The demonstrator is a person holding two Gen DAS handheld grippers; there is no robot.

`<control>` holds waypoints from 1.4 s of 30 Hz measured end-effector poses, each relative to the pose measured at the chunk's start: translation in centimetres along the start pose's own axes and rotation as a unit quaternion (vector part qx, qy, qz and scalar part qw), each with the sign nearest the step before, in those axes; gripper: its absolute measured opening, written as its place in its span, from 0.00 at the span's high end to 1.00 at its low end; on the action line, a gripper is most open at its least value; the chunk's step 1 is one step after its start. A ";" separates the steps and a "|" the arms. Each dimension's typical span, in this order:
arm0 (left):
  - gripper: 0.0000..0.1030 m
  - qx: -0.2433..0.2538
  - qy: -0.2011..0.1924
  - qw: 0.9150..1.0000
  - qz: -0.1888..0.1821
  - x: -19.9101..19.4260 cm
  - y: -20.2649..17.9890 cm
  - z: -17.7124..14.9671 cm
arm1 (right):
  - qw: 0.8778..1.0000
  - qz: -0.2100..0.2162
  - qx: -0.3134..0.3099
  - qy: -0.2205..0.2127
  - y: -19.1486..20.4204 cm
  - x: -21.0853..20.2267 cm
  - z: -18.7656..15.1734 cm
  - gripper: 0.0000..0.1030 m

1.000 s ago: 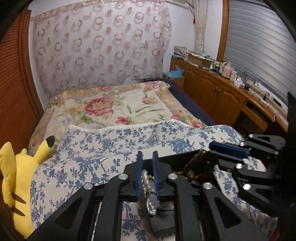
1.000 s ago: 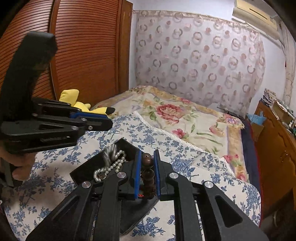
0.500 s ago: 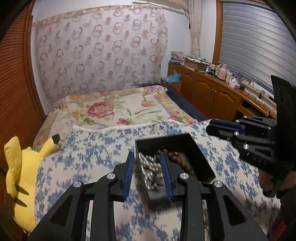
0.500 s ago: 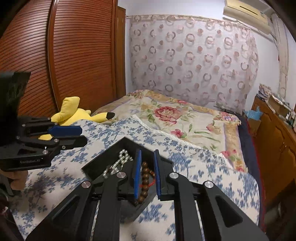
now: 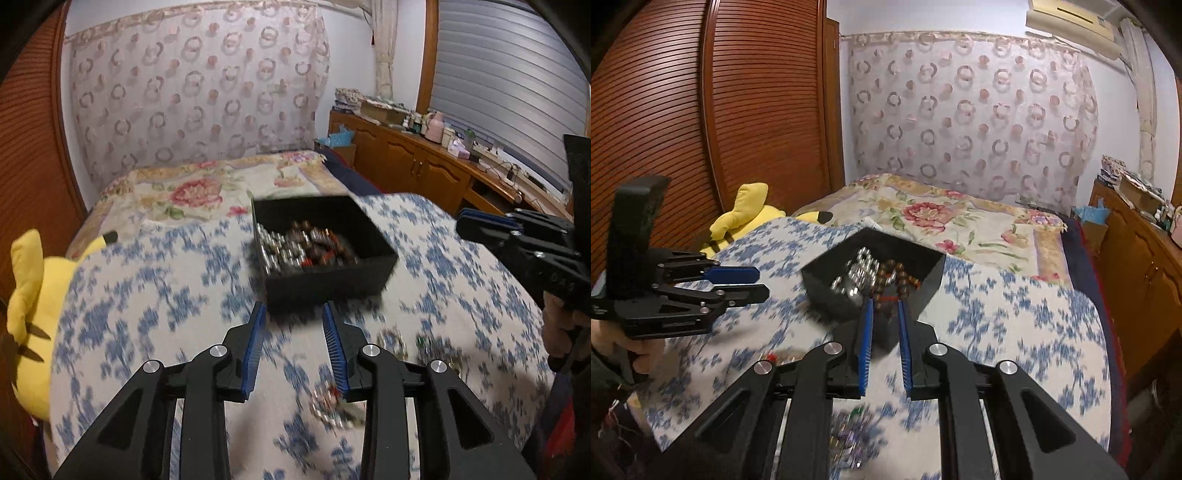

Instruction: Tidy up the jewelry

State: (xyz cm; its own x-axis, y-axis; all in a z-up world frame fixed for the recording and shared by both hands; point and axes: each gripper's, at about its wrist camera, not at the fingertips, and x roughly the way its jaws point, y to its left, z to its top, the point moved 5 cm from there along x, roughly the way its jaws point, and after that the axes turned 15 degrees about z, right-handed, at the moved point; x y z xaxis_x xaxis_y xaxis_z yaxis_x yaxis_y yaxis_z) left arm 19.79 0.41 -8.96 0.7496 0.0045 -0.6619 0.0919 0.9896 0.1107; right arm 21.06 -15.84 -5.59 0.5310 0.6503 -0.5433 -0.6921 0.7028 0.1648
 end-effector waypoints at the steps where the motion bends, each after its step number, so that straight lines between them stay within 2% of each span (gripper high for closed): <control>1: 0.71 0.001 0.005 1.000 -0.003 0.0 -0.1 -0.6 | 1.000 0.002 0.005 0.002 0.4 -0.4 -0.7 0.85; 7: 0.71 0.000 0.033 0.999 -0.020 0.5 -0.8 -3.1 | 1.000 0.003 0.024 0.019 1.9 -1.5 -4.6 0.85; 19: 0.71 -0.002 0.076 0.996 -0.037 2.7 -2.5 -3.9 | 0.996 0.004 0.059 0.068 2.5 -1.1 -10.4 0.85; 26: 0.73 0.002 0.096 0.995 -0.036 4.2 -3.1 -3.8 | 0.995 0.007 0.066 0.070 2.2 -1.4 -10.9 0.85; 28: 0.81 0.003 0.095 0.995 -0.035 4.4 -3.2 -3.9 | 0.995 0.006 0.066 0.072 2.0 -1.4 -11.0 0.85; 29: 0.92 0.002 0.095 0.995 -0.042 4.4 -3.3 -3.9 | 0.995 0.006 0.065 0.073 1.9 -1.4 -11.0 0.85; 36: 0.92 0.002 0.075 0.997 -0.034 3.0 -3.1 -4.0 | 0.995 0.004 0.061 0.084 1.3 -0.8 -11.1 0.84; 42: 0.92 -0.010 0.055 0.998 -0.031 1.2 -2.3 -4.4 | 0.995 0.032 0.039 0.089 3.2 0.0 -10.7 0.84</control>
State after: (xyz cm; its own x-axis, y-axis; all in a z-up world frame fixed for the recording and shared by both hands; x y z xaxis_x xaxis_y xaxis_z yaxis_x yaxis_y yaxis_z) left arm 17.63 -1.20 -13.31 0.6664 -0.0425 -0.7443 0.1222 0.9911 0.0528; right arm 13.63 -16.68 -13.90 0.3867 0.6381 -0.6658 -0.6775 0.6864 0.2643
